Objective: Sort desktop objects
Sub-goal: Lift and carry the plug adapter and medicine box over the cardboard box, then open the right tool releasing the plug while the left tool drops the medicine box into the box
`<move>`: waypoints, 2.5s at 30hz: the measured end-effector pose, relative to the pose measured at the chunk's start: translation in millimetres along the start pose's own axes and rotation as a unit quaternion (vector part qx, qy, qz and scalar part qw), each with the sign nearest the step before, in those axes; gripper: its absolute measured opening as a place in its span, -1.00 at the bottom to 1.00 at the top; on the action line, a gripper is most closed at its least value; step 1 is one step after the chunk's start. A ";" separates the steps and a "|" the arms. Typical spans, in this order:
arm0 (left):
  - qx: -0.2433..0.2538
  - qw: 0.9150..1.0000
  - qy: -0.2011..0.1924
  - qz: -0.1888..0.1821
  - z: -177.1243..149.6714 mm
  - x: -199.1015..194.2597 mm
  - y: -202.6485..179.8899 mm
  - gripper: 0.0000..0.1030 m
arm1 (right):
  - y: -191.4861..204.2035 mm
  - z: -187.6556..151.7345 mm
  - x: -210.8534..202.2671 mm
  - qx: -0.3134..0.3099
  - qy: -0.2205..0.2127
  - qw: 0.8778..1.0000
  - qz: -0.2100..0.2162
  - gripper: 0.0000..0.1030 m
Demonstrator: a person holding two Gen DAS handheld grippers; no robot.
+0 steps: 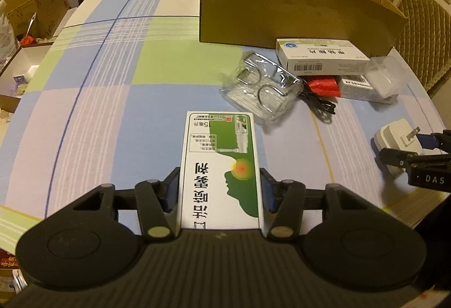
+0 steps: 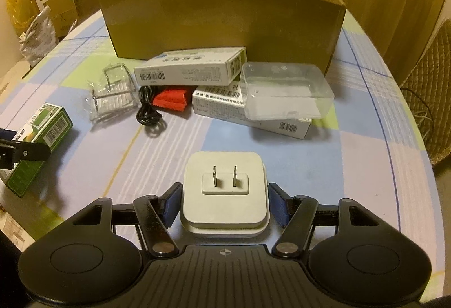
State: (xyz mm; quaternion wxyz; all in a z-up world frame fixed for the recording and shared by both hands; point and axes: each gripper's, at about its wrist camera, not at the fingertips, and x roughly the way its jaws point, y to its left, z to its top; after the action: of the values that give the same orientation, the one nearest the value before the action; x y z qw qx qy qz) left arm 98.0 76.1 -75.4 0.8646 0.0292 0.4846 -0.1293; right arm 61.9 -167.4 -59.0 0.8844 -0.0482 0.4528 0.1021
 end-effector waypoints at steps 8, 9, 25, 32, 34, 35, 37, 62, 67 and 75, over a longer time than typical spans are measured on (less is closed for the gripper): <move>0.001 1.000 -0.011 0.002 5.2 -12.3 0.6 -0.02 | 2.0 10.4 -13.1 -0.004 -0.014 1.000 0.001 0.19; 0.002 1.000 -0.013 0.002 6.7 -13.8 0.2 -0.02 | 2.2 11.7 -14.5 -0.004 -0.015 1.000 0.002 0.19; 0.023 0.999 -0.038 0.000 38.1 -36.0 -9.9 -0.02 | -8.7 44.9 -40.4 0.000 -0.049 0.999 0.005 0.19; 0.031 0.997 -0.063 -0.015 80.2 -40.6 -16.5 -0.02 | -27.1 87.4 -48.4 0.014 -0.079 0.997 0.004 0.19; 0.035 0.996 -0.073 -0.021 96.8 -41.1 -20.0 -0.02 | -33.0 104.1 -51.6 0.017 -0.090 0.996 0.004 0.19; 0.037 0.996 -0.078 -0.024 105.3 -41.2 -22.0 -0.02 | -36.5 112.7 -53.2 0.017 -0.096 0.995 0.003 0.19; 0.041 0.995 -0.088 -0.031 123.2 -40.5 -26.2 -0.02 | -41.0 130.7 -54.4 0.019 -0.107 0.994 0.004 0.19; 0.047 0.994 -0.072 -0.069 277.0 68.5 -49.6 -0.01 | -67.9 234.9 66.6 0.034 -0.054 0.998 0.018 0.19; 0.058 0.994 -0.067 -0.068 270.5 83.4 -55.2 -0.01 | -66.1 230.2 77.5 0.037 -0.044 0.998 0.024 0.19; 0.054 0.993 -0.081 -0.061 262.1 80.9 -48.1 -0.03 | -61.7 228.3 84.9 0.038 -0.038 0.998 0.028 0.19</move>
State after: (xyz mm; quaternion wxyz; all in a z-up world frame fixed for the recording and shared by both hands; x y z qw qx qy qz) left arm 343.7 -32.2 -1.7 0.8887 0.0360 0.4062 -0.2097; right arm 304.6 -175.3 5.3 0.8988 0.0016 0.4240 0.1114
